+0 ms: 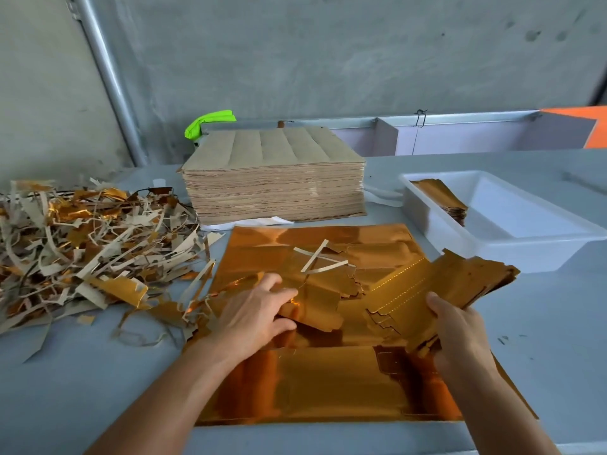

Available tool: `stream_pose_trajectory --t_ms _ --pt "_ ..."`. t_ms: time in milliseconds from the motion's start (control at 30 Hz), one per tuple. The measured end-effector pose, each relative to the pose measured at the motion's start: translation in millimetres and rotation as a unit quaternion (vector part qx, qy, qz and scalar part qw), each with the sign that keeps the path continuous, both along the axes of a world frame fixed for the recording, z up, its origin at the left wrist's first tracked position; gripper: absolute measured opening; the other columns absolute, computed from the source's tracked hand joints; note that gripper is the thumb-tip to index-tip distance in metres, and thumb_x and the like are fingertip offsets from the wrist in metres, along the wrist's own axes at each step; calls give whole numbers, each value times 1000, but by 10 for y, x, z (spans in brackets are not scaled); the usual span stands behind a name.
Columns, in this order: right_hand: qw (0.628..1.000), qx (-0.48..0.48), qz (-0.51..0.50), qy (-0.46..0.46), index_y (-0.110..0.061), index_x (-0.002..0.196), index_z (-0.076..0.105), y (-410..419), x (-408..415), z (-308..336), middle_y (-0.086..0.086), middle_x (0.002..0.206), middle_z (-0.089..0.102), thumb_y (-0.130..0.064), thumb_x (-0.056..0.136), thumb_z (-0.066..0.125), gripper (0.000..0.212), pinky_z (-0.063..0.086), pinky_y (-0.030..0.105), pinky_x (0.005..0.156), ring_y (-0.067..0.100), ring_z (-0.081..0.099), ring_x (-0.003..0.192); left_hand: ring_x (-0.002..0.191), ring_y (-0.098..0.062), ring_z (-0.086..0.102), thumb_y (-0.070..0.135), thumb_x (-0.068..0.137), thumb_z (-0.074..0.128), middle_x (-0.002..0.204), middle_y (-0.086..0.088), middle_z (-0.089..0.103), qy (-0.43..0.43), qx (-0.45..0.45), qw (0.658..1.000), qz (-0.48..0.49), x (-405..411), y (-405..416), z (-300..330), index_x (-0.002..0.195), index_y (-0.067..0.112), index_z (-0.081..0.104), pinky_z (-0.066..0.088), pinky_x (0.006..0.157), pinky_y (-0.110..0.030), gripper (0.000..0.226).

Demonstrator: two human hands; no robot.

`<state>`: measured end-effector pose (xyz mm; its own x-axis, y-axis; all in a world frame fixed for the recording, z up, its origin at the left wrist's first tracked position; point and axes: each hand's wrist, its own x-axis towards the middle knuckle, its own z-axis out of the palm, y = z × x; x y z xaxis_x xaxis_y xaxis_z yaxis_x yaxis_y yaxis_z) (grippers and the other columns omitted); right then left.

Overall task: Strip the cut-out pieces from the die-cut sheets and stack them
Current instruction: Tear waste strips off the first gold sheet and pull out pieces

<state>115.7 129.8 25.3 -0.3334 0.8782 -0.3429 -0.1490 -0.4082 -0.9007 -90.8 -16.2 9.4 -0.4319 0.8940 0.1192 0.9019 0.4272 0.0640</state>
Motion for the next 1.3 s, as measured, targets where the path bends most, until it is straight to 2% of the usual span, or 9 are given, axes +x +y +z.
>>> stream_pose_trajectory --t_ms 167,267,333,500,633,800,1000,1133,1300 --pt "999 25 -12 -29 -15 135 42 -27 -35 -41 4 119 55 -26 97 50 41 45 54 96 32 55 110 84 -7 58 34 97 48 131 6 50 38 57 997 -42 33 76 3 115 25 65 46 67 -13 26" --pt "992 96 -11 -85 -20 93 53 -70 -86 -70 5 92 64 -27 97 49 9 54 43 71 29 63 90 65 -2 50 31 96 48 96 8 56 32 148 988 -6 127 128 47 102 19 67 35 52 -8 23" --pt "985 134 8 -104 -24 77 49 -113 -152 -93 12 88 64 -24 98 48 21 55 49 68 31 63 82 57 -3 48 25 94 54 75 10 50 30 188 982 -6 274 176 112 92 16 67 37 47 -11 16" --pt "972 198 63 -110 -20 87 58 -253 -365 -116 4 71 65 -25 99 45 18 53 31 52 13 62 55 39 -5 49 11 76 75 53 4 56 70 272 957 -78 652 310 307 71 11 68 42 33 -17 10" --pt "979 173 100 -41 -18 90 66 -333 -464 -117 4 84 72 -28 99 44 26 56 42 79 22 69 83 53 -16 60 20 91 59 66 0 64 64 219 970 -81 831 430 276 77 14 66 53 49 -30 17" --pt "981 172 92 -7 -9 82 63 -349 -404 -100 9 76 71 -45 92 51 39 57 34 66 23 70 75 52 -13 55 18 85 67 68 2 60 29 241 962 -127 890 445 221 81 13 68 52 48 -28 7" --pt "987 151 49 -34 -25 80 59 -183 -281 -23 18 88 64 -23 98 47 21 55 53 76 36 62 85 96 -9 57 50 77 68 125 5 42 -56 146 979 -127 649 314 108 135 22 47 49 83 -19 68" --pt "984 176 36 -20 -34 81 49 -49 -235 4 -8 81 58 -25 100 43 21 48 29 65 12 56 72 110 -11 56 29 80 72 149 0 24 -55 69 995 -35 422 250 73 144 25 31 44 79 -12 76" --pt "988 149 38 -11 -29 101 53 -9 -164 39 -2 103 61 -29 99 46 8 48 47 83 21 59 91 77 -1 61 33 93 56 95 9 63 -5 62 998 13 303 213 92 110 23 61 49 63 -14 21"
